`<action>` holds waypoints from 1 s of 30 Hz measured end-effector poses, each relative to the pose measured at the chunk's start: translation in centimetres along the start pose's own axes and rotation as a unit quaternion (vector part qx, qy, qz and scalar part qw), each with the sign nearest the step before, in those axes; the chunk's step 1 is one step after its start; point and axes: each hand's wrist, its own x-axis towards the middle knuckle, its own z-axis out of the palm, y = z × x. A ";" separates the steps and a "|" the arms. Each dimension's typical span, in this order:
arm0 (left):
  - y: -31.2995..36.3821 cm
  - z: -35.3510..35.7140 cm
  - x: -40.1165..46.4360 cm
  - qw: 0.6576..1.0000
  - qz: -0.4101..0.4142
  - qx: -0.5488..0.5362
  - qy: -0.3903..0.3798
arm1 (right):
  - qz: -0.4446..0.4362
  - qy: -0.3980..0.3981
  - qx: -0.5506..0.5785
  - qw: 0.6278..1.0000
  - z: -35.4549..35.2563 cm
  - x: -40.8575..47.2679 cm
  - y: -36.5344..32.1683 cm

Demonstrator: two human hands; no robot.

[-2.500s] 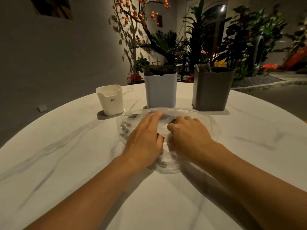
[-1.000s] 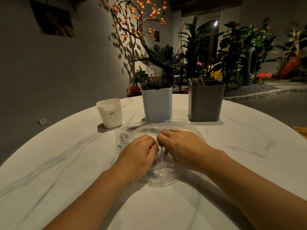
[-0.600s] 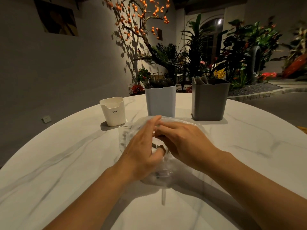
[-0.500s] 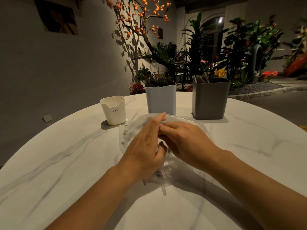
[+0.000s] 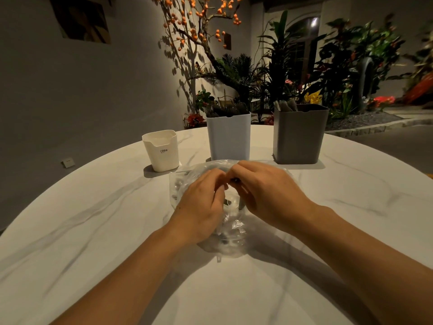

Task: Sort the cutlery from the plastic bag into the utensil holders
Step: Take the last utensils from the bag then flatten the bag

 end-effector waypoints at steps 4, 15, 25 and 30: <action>0.6 -0.5 0.1 0.997 -0.014 -0.073 0.006 | -0.008 0.014 0.006 1.000 -0.3 0.2 -0.4; 2.6 -1.1 -0.3 0.980 -0.007 -0.200 -0.021 | -0.033 0.060 0.084 0.994 -1.3 1.8 -2.4; 2.3 -1.6 1.4 0.959 -0.041 -0.268 0.087 | 0.209 0.073 0.374 0.901 -2.6 2.3 -2.2; 2.2 -3.2 2.0 0.879 -0.139 -0.438 0.131 | 0.259 -0.013 0.255 0.931 -1.7 1.5 -1.5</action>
